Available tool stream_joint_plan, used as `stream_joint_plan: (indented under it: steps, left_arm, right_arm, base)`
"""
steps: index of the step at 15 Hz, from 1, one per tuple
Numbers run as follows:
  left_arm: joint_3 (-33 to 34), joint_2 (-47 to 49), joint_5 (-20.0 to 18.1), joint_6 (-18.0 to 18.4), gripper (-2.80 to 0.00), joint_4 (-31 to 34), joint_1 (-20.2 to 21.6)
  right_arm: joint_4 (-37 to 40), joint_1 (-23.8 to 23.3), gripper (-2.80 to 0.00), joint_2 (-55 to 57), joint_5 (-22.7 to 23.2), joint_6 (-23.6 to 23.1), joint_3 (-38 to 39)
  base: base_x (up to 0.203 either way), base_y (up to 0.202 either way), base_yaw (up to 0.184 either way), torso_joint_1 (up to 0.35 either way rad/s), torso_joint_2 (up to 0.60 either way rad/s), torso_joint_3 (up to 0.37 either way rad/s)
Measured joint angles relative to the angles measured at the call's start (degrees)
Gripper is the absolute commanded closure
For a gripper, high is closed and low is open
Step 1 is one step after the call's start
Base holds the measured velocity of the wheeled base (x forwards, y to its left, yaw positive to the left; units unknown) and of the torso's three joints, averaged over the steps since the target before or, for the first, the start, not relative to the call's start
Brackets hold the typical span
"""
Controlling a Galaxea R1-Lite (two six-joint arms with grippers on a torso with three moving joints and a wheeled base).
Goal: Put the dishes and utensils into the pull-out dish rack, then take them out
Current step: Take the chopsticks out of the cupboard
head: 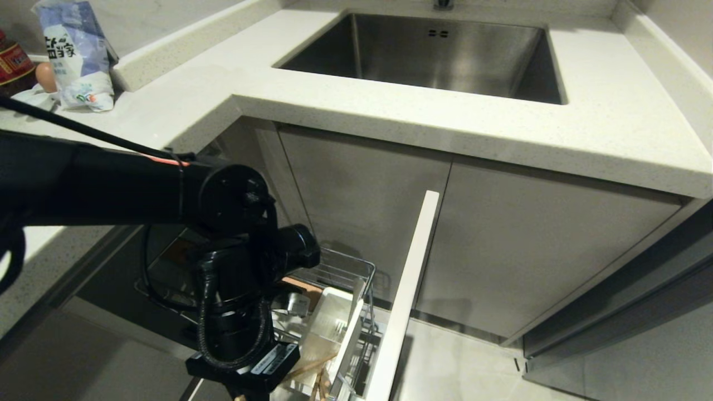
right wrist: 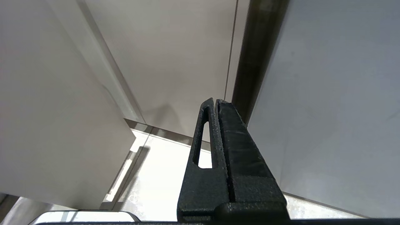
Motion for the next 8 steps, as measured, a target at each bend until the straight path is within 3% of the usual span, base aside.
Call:
stream_joint_plan:
  steps: [4, 8]
  left_arm:
    - [-0.6, -9.9, 1.2, -1.5, 0.00, 4.3, -4.0]
    - [-2.1, -19.9, 5.6, -1.7, 0.00, 7.4, -6.4]
  right_arm:
    - [0.0, 0.0, 0.00, 0.0, 0.0, 0.0, 0.0]
    - [0.0, 0.0, 0.00, 0.0, 0.0, 0.0, 0.0]
  base:
    - [0.000, 0.000, 0.000, 0.000, 0.00, 0.000]
    - [0.000, 0.000, 0.000, 0.000, 0.00, 0.000]
